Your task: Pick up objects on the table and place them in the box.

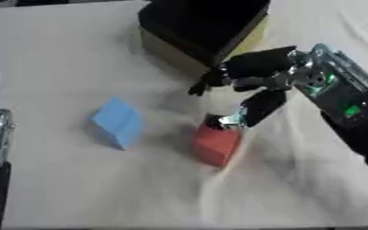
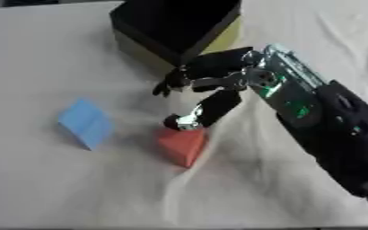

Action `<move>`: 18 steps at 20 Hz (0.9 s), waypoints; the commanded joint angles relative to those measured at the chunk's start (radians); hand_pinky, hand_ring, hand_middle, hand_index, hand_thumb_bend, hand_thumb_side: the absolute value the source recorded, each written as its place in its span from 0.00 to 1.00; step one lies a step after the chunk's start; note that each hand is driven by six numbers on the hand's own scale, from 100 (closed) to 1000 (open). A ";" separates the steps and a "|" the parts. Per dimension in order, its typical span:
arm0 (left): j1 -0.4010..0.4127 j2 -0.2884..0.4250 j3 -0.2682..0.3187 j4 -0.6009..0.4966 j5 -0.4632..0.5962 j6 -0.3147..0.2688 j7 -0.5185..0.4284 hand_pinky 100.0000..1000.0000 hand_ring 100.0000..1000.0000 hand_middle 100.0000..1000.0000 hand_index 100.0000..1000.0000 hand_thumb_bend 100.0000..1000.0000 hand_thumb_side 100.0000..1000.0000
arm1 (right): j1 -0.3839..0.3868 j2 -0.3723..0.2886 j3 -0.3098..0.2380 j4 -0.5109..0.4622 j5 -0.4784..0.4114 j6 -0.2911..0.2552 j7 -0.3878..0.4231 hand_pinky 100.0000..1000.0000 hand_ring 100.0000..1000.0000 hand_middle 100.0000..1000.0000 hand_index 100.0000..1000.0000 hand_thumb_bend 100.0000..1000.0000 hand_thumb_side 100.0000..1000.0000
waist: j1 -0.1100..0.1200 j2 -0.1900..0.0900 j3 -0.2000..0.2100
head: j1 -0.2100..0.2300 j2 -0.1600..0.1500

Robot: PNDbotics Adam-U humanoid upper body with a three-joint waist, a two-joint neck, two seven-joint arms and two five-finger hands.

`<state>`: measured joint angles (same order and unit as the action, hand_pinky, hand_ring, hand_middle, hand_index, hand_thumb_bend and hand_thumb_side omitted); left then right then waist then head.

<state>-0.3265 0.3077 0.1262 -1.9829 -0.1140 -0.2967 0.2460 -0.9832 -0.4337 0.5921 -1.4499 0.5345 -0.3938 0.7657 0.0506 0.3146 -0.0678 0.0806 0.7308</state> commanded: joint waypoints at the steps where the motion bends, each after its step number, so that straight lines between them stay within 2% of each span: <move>1: -0.006 0.012 0.001 -0.017 -0.003 0.004 -0.005 0.65 0.69 0.64 0.66 0.00 0.88 | -0.028 -0.038 -0.002 -0.016 -0.007 -0.094 0.089 0.77 0.88 0.80 1.00 0.22 0.84 | -0.002 -0.020 -0.001 | 0.005 0.012; 2: -0.005 0.013 0.001 -0.017 -0.004 0.005 -0.006 0.65 0.69 0.64 0.66 0.00 0.88 | -0.029 -0.042 0.000 -0.012 -0.013 -0.105 0.103 0.78 0.88 0.80 1.00 0.21 0.80 | -0.002 -0.021 -0.002 | 0.006 0.012; 5: -0.004 0.013 0.002 -0.017 -0.005 0.005 -0.008 0.65 0.69 0.64 0.66 0.00 0.88 | -0.028 -0.049 -0.001 -0.006 -0.028 -0.124 0.131 0.78 0.87 0.80 1.00 0.21 0.78 | -0.002 -0.022 -0.003 | 0.007 0.011; 6: -0.004 0.014 0.002 -0.017 -0.005 0.005 -0.008 0.65 0.69 0.64 0.66 0.00 0.88 | -0.027 -0.051 0.001 -0.006 -0.029 -0.128 0.136 0.78 0.87 0.79 1.00 0.24 0.74 | -0.002 -0.023 -0.003 | 0.007 0.011; 11: -0.005 0.014 0.001 -0.017 -0.005 0.005 -0.010 0.65 0.69 0.64 0.66 0.00 0.88 | -0.028 -0.056 0.016 -0.004 0.003 -0.164 0.141 0.78 0.87 0.78 1.00 0.29 0.74 | -0.002 -0.025 -0.001 | 0.006 0.011; 18: -0.007 0.014 -0.001 -0.017 -0.004 0.006 -0.015 0.65 0.69 0.64 0.66 0.00 0.87 | -0.018 -0.046 0.039 0.020 0.030 -0.198 0.141 0.78 0.87 0.76 1.00 0.27 0.76 | -0.003 -0.024 0.005 | 0.003 0.009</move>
<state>-0.3254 0.3077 0.1261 -1.9829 -0.1152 -0.2899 0.2341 -0.9850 -0.4716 0.6358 -1.4284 0.5546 -0.4184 0.7412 0.0490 0.3130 -0.0637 0.0846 0.7377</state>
